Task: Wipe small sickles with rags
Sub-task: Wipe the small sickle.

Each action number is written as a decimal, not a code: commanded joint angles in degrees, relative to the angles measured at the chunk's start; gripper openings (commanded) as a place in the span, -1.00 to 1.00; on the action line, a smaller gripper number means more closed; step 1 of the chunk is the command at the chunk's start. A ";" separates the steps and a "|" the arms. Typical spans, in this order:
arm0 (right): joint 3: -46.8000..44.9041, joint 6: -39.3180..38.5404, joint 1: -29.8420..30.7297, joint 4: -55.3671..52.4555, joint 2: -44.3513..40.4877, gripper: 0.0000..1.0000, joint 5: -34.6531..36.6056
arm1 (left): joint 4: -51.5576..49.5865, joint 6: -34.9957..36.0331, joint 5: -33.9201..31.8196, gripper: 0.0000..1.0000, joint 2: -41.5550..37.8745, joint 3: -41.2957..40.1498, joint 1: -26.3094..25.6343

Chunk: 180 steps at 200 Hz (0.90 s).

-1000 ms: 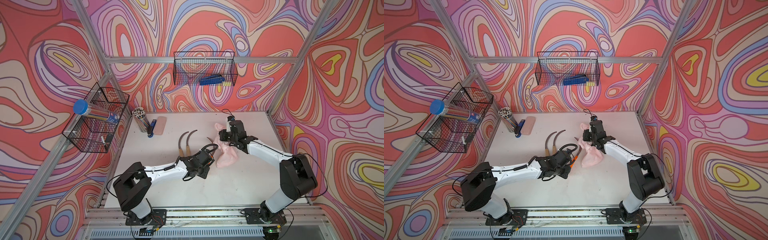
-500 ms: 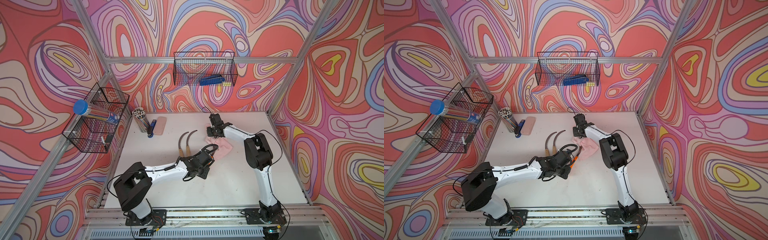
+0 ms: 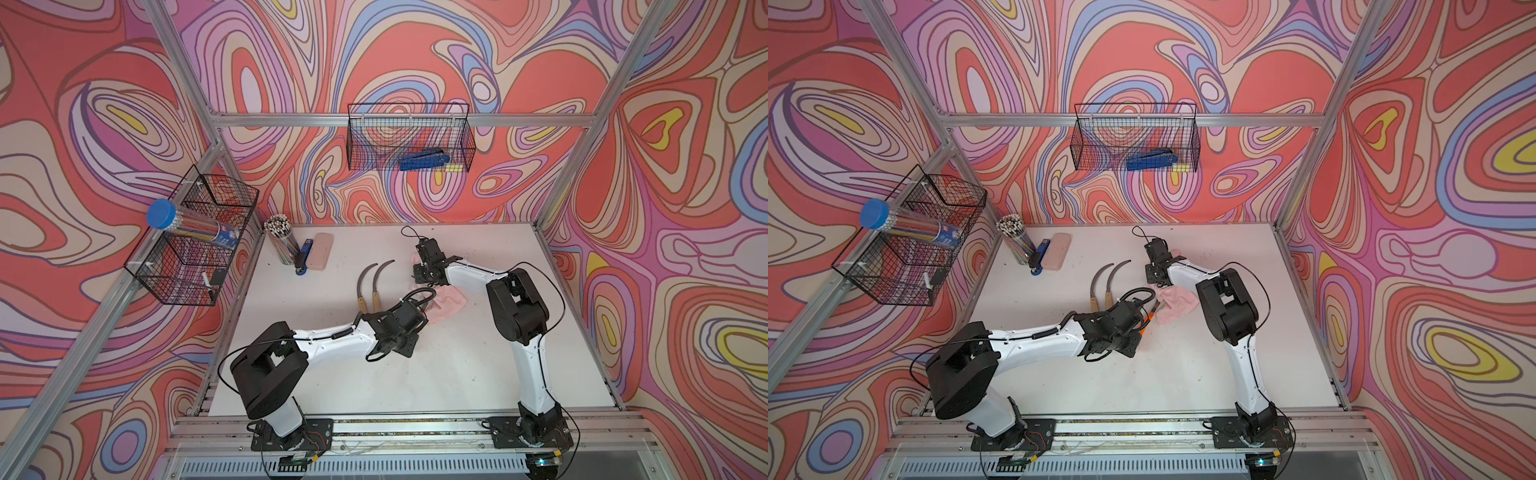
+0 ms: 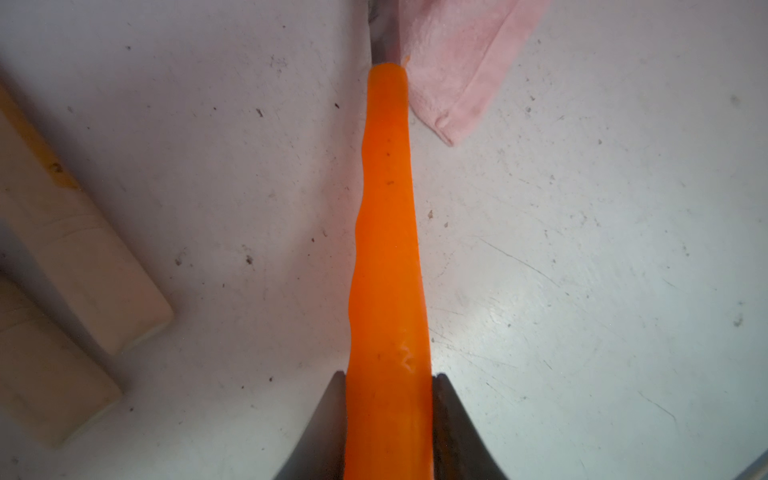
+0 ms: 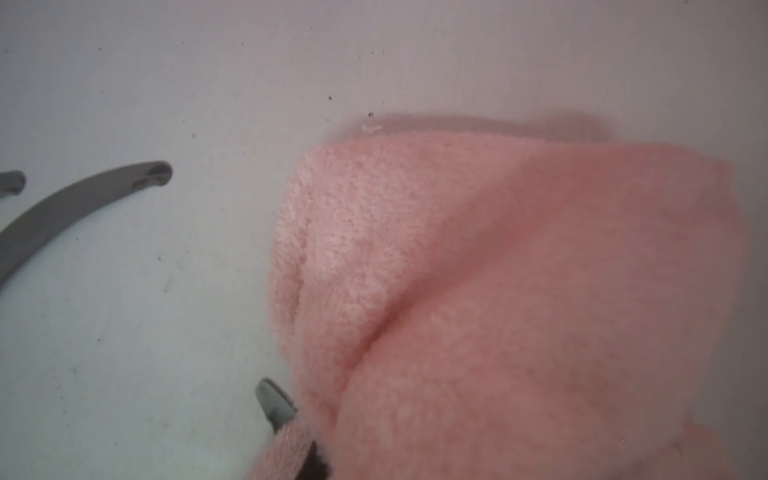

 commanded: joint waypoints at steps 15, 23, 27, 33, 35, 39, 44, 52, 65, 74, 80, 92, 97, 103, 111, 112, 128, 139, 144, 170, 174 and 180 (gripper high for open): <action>-9.79 3.59 0.15 -1.79 -4.63 -1.00 -2.63 | -0.70 -1.35 -2.50 -1.00 1.69 1.89 0.75; -11.49 4.12 0.18 -0.85 -6.00 -1.00 -3.56 | -0.92 -1.41 -2.75 -1.00 1.80 2.01 0.80; -12.40 4.36 0.14 -0.41 -6.72 -1.00 -3.93 | -0.99 -1.50 -2.90 -1.00 1.85 2.02 0.90; -13.71 4.72 0.13 0.38 -7.94 -1.00 -4.24 | -0.95 -1.53 -2.91 -1.00 1.85 2.02 0.93; -14.17 4.83 0.15 0.63 -8.31 -1.00 -4.43 | -0.94 -1.57 -2.91 -1.00 1.80 1.99 0.91; -15.22 5.08 0.13 1.17 -8.98 -1.00 -4.90 | -0.88 -1.54 -2.91 -1.00 1.78 2.00 0.87; -16.42 5.37 0.17 1.99 -9.66 -1.00 -5.68 | -0.86 -1.57 -2.90 -1.00 1.77 2.04 0.89; -18.39 5.79 0.42 3.23 -11.06 -1.00 -6.82 | -0.77 -1.60 -2.82 -1.00 1.76 2.04 0.89; -20.98 6.41 1.72 4.34 -12.64 -1.00 -6.38 | -0.76 -1.55 -2.67 -1.00 1.80 2.12 0.98; -22.40 6.35 3.16 4.96 -13.39 -1.00 -5.77 | -0.66 -1.50 -2.56 -1.00 1.87 2.13 1.02; -23.20 6.39 4.28 5.15 -13.77 -1.00 -5.27 | -0.52 -1.33 -2.33 -1.00 1.93 2.21 1.02; -24.52 6.87 6.27 5.53 -14.52 -1.00 -4.67 | -0.47 -1.30 -2.14 -1.00 2.11 2.23 1.02; -25.09 6.94 7.03 5.88 -14.90 -1.00 -4.79 | -0.58 -1.25 -2.12 -1.00 2.24 2.32 1.00; -25.75 7.21 7.83 6.18 -15.36 -1.00 -4.73 | -0.54 -1.26 -2.01 -1.00 2.37 2.41 1.02; -26.61 7.60 8.91 6.44 -16.24 -1.00 -4.35 | -0.57 -1.31 -1.99 -1.00 2.53 2.46 1.02; -26.73 7.66 9.05 6.47 -16.31 -1.00 -4.33 | -0.58 -1.27 -1.96 -1.00 2.54 2.43 1.02; -28.07 8.37 10.61 6.78 -18.23 -1.00 -4.10 | -0.57 -1.21 -1.64 -1.00 2.82 2.66 1.02; -28.82 8.74 11.24 7.22 -19.64 -1.00 -4.26 | -0.44 -1.23 -1.26 -1.00 2.82 2.73 0.96; -29.21 8.82 11.29 7.41 -20.13 -1.00 -4.44 | -0.33 -1.11 -1.17 -1.00 2.82 2.74 1.01; -29.43 9.21 11.29 7.20 -20.73 -1.00 -3.06 | 0.02 -0.70 0.01 -1.00 2.73 2.56 1.02; -29.19 9.10 11.29 7.09 -20.53 -1.00 -2.53 | 0.10 -0.50 0.22 -1.00 2.68 2.57 1.00; -28.52 8.89 11.21 6.67 -20.10 -1.00 -1.93 | 0.12 -0.44 0.25 -1.00 2.63 2.44 1.02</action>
